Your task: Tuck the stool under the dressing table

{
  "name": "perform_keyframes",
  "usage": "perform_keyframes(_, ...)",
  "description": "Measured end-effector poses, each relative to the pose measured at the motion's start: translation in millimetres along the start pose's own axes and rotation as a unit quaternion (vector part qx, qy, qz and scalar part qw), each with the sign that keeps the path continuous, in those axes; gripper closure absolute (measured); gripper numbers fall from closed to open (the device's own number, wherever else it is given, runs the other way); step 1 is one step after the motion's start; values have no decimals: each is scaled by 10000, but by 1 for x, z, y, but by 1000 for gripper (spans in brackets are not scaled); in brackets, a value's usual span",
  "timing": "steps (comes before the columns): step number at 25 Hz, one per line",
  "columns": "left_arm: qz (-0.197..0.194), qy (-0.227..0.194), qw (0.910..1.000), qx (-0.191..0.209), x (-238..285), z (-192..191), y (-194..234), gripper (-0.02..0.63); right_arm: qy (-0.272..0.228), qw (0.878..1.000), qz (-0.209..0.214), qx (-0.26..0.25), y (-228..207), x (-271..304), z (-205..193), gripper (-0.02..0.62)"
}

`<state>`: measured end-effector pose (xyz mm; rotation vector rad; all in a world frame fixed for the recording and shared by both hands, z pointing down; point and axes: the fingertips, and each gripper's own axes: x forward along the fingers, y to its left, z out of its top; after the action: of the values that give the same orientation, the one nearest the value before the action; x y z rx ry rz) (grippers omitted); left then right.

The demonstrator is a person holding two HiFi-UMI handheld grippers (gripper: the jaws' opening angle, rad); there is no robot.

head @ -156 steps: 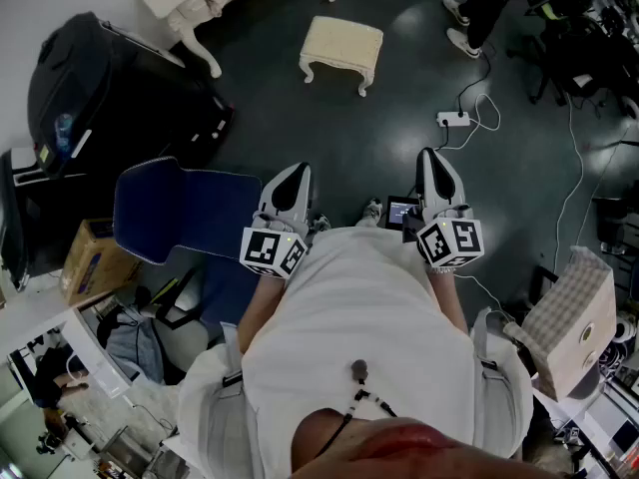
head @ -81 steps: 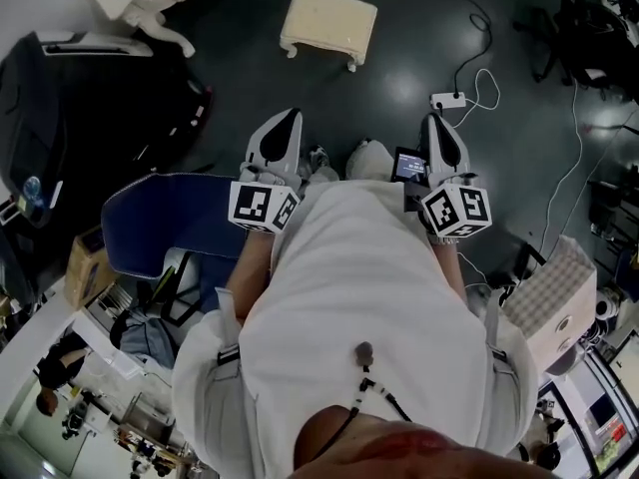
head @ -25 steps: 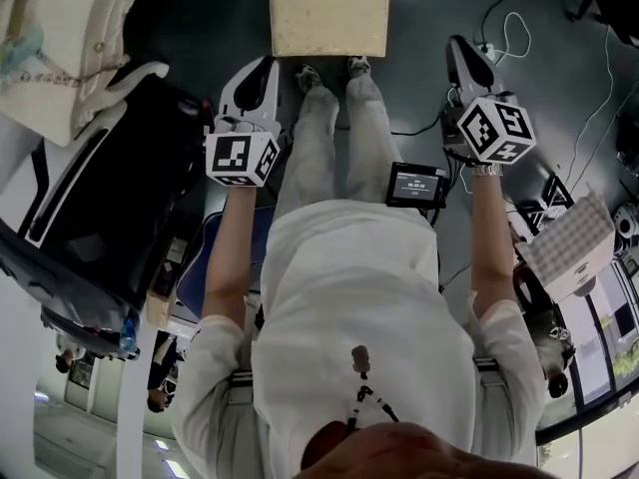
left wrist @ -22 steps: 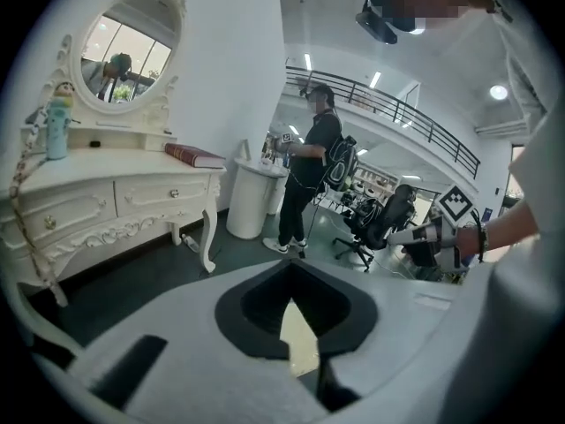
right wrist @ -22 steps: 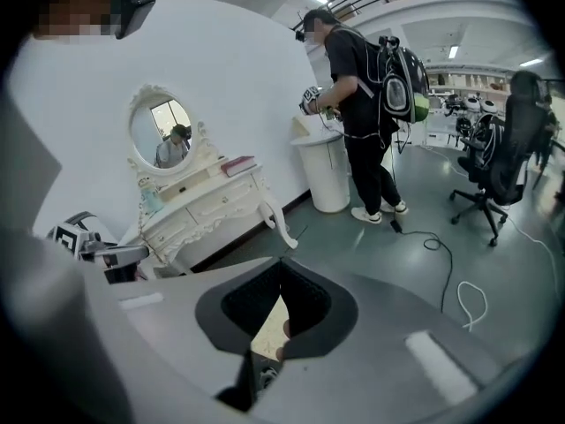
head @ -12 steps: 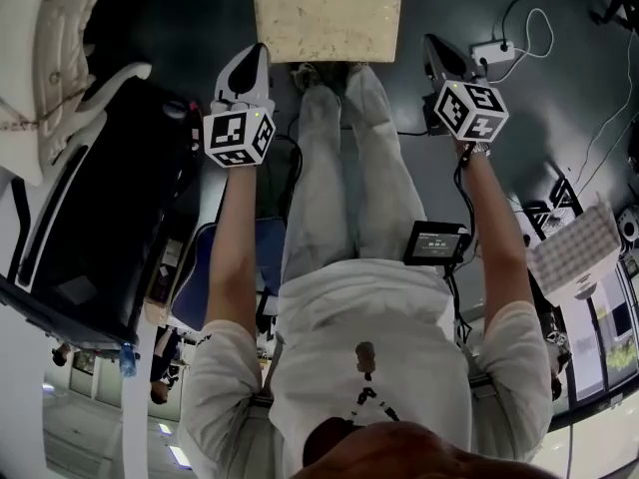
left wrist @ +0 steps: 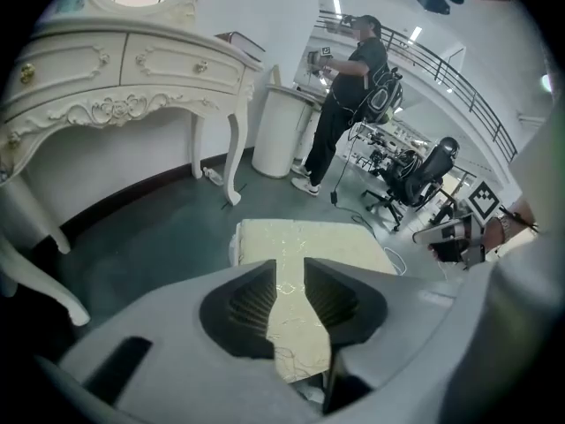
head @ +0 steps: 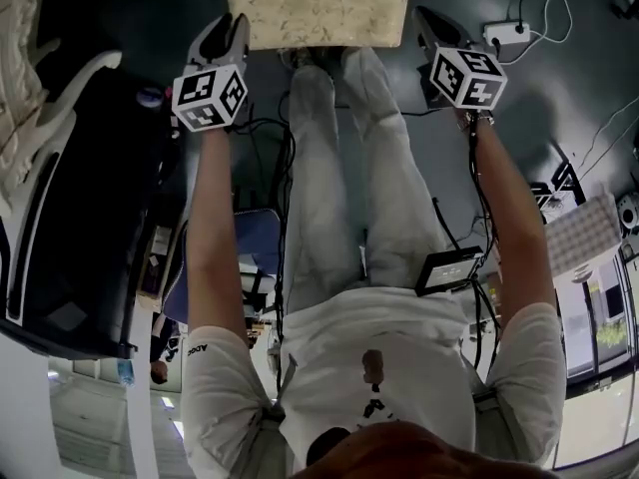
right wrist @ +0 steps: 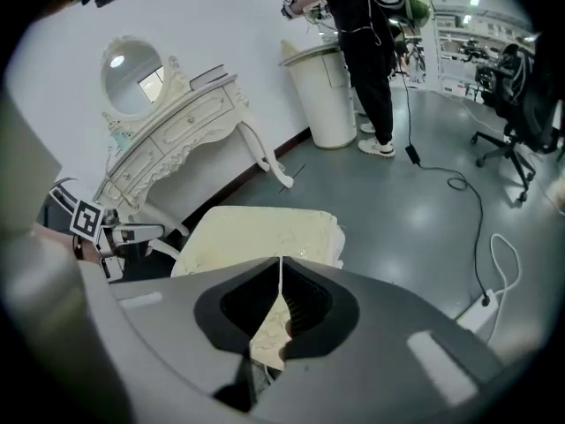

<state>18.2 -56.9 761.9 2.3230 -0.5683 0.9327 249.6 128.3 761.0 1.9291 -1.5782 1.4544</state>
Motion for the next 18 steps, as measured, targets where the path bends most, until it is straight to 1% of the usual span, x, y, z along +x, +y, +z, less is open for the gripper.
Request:
perform_keyframes(3, 52, 83, 9996, -248, 13, -12, 11, 477, 144, 9995, -5, 277, -10, 19, -13, 544)
perform_keyframes(6, 123, 251, 9986, -442, 25, -24, 22, 424, 328, 9982, -46, 497, -21, 39, -24, 462)
perform_keyframes(9, 155, 456, 9973, -552, 35, -33, 35, 394, 347, 9960, -179, 806, -34, 56, -25, 406)
perform_keyframes(12, 104, 643, 9962, -580, 46, -39, 43, 366, 428, 9930, -156, 1091, -38, 68, -28, 321)
perform_keyframes(14, 106, 783, 9955, -525, 52, -44, 47, 358, 519, 9926, -156, 1085, -41, 72, -34, 296)
perform_keyframes(16, 77, 908, 9946, -505, 56, -49, 49, 342, 583, 9926, -149, 1053, -44, 74, -40, 284)
perform_keyframes(18, 1, 912, 9937, -644, 57, -51, 50, 332, 563, 9909, -74, 1222, -44, 73, -41, 270)
